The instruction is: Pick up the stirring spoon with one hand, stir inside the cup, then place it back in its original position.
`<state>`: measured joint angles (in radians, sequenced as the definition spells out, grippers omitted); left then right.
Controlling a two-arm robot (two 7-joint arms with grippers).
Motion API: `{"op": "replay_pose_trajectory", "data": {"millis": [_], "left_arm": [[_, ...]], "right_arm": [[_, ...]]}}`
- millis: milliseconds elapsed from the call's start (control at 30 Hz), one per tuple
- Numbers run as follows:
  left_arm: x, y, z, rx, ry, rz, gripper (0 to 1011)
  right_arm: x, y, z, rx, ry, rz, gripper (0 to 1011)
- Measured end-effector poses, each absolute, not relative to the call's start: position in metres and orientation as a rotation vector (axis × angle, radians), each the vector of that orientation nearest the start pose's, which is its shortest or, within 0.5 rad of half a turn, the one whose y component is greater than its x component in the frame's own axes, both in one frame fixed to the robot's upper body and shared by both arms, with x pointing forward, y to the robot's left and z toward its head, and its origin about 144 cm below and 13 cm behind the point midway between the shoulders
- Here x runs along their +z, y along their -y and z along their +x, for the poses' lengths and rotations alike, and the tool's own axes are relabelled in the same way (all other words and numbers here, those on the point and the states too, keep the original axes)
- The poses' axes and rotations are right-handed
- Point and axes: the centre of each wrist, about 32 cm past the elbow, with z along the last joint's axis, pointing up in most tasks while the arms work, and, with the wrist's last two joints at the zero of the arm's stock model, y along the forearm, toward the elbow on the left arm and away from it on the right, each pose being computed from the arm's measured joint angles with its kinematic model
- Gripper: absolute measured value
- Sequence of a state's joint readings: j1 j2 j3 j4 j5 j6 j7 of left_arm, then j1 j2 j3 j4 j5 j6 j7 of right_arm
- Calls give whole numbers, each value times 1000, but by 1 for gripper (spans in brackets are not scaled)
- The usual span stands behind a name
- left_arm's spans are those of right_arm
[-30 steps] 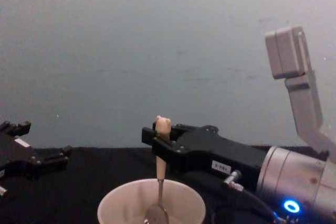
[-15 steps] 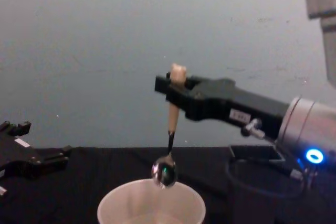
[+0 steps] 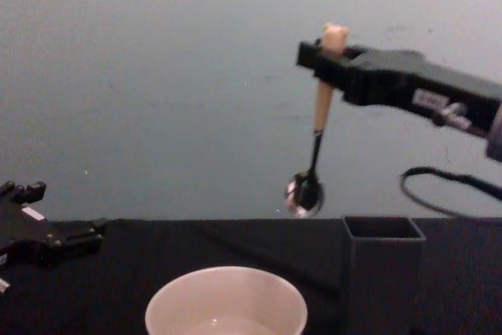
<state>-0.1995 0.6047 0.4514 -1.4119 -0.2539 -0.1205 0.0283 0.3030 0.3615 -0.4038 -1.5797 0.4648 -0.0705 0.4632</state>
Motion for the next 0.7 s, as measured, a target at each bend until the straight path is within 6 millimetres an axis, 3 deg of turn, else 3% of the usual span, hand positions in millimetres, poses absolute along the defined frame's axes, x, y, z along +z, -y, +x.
{"op": "replay_pose_trajectory", "data": {"millis": [367, 700], "left_arm": [[1140, -310, 489, 1248, 285, 304, 1001], [1140, -310, 489, 1248, 285, 304, 1001]], "right_arm": [[1238, 240, 498, -838, 177, 173, 211], [1230, 244, 491, -886, 139, 124, 211]]}}
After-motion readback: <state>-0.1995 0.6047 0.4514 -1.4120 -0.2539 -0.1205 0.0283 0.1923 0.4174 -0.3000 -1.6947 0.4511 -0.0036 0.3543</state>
